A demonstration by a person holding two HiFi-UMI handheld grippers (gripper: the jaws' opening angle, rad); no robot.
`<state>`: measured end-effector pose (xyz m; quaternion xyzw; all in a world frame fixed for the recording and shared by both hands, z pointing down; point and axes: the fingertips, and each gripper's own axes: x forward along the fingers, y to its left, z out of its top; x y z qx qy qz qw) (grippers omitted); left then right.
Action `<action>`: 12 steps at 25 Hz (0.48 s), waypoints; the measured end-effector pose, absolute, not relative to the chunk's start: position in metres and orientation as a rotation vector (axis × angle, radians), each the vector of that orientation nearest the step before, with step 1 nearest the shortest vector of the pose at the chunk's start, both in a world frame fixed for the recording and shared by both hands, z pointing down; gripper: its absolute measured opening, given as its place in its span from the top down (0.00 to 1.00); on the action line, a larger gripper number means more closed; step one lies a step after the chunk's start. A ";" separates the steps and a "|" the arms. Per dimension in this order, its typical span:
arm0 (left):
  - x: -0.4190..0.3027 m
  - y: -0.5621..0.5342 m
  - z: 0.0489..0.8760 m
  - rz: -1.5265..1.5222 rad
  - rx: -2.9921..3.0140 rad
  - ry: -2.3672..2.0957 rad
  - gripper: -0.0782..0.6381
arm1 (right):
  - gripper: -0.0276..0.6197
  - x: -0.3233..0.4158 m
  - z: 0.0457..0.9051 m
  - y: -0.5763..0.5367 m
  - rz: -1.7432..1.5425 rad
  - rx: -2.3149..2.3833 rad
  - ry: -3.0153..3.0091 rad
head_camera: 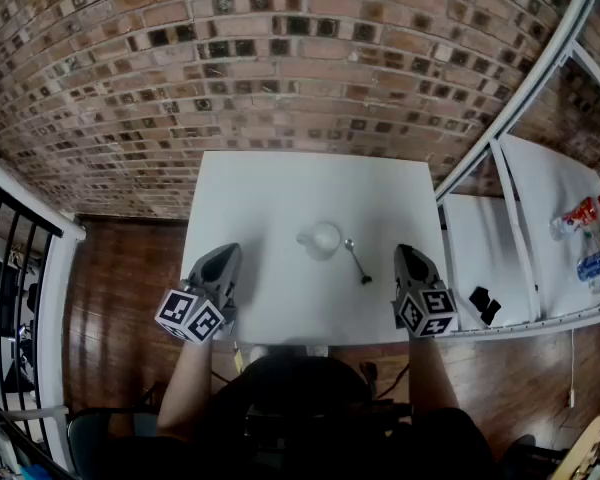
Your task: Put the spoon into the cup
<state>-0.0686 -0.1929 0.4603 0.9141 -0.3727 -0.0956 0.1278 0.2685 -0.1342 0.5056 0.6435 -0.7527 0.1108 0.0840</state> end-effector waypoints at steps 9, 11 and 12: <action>-0.073 -0.196 0.458 -0.275 2.661 -1.112 0.89 | 0.92 0.260 0.527 -0.138 0.352 1.865 -2.227; -0.076 -0.195 0.461 -0.271 2.646 -1.129 0.89 | 0.92 0.258 0.537 -0.137 0.369 1.844 -2.215; -0.078 -0.194 0.463 -0.270 2.637 -1.135 0.89 | 0.92 0.257 0.543 -0.136 0.380 1.835 -2.208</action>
